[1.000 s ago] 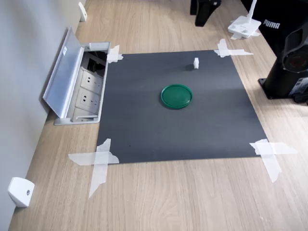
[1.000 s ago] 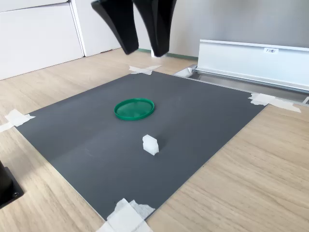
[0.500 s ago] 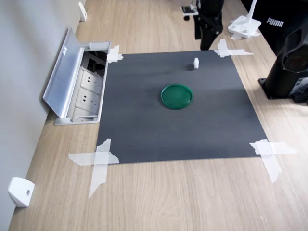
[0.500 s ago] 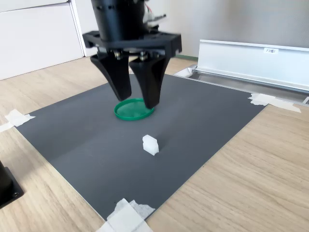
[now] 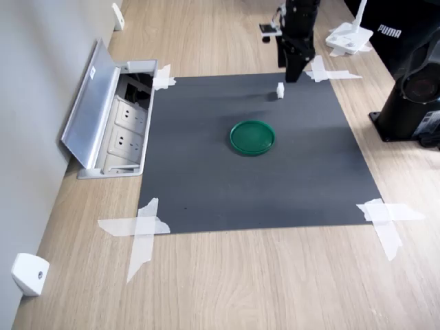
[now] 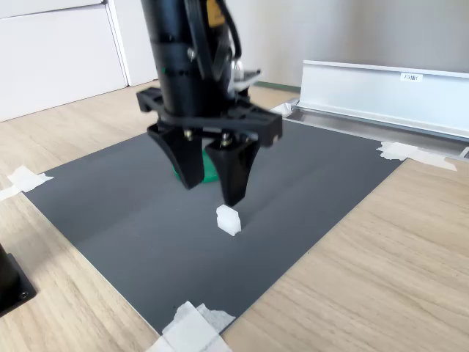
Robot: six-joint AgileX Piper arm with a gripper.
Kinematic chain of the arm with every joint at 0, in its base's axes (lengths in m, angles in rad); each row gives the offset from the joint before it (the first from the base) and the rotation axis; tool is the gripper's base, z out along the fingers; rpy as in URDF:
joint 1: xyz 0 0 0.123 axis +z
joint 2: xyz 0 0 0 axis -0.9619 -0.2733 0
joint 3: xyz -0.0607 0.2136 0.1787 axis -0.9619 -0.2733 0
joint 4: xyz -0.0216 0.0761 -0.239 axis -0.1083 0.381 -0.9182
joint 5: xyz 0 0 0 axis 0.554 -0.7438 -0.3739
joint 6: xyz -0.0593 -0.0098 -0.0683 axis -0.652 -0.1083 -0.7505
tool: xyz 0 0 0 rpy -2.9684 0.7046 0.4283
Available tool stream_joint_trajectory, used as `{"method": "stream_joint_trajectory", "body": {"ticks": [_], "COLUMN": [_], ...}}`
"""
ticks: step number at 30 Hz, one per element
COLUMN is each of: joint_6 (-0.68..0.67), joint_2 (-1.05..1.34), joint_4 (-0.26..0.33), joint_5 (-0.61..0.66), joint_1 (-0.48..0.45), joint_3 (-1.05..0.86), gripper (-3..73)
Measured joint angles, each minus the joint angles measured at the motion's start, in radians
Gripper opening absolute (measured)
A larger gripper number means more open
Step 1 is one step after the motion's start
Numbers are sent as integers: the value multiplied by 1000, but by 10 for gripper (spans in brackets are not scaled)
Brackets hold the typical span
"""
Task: Grasp a white terminal and put it on the green lid.
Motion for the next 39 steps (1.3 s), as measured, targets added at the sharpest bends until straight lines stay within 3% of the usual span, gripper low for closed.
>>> {"method": "stream_joint_trajectory", "body": {"ticks": [23,39], "joint_6": [54,19], "joint_2": [-95,-125], "joint_4": [-3,42], "joint_5": [-115,-131], "joint_1": [0,0], "joint_3": [-4,-4], "gripper": [569,569]}}
